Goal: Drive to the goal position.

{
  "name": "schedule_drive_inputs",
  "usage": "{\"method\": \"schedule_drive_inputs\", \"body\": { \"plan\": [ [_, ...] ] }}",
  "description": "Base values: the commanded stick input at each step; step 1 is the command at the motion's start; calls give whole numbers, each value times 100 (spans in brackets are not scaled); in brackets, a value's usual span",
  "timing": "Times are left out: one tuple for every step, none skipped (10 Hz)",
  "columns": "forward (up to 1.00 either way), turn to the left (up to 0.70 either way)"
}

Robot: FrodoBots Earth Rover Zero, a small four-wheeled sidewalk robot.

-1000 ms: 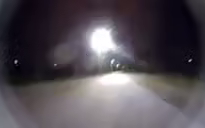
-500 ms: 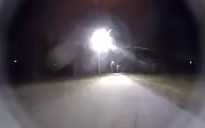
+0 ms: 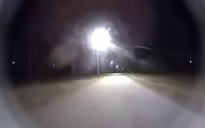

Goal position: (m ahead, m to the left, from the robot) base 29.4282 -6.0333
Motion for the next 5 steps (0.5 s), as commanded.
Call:
{"method": "schedule_drive_inputs", "body": {
  "plan": [
    [100,27],
    [100,18],
    [100,4],
    [100,0],
    [100,0]
  ]
}}
